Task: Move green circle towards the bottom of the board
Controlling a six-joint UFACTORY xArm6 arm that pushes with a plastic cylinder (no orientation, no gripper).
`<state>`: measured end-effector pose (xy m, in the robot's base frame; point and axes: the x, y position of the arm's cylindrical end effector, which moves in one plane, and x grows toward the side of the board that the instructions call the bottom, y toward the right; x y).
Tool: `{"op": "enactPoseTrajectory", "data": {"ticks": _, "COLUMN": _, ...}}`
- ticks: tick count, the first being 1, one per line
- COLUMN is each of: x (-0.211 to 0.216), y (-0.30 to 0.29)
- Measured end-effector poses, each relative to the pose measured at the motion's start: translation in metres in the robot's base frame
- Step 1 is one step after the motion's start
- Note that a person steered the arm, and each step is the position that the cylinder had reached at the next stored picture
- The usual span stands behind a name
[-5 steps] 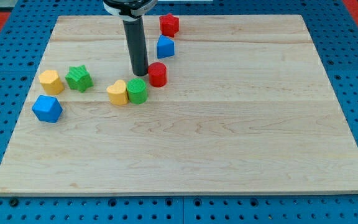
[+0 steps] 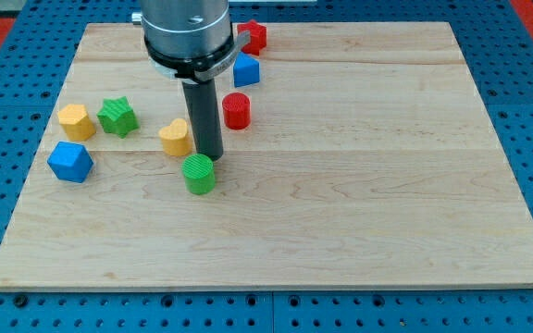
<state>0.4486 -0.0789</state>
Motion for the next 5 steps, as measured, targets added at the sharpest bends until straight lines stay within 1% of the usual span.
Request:
{"op": "enactPoseTrajectory", "data": {"ticks": 1, "x": 0.005, "y": 0.000}}
{"op": "enactPoseTrajectory", "data": {"ticks": 2, "x": 0.027, "y": 0.024}}
{"op": "enactPoseTrajectory", "data": {"ticks": 3, "x": 0.041, "y": -0.008}}
{"op": "enactPoseTrajectory", "data": {"ticks": 4, "x": 0.053, "y": -0.019}}
{"op": "enactPoseTrajectory", "data": {"ticks": 5, "x": 0.043, "y": -0.015}}
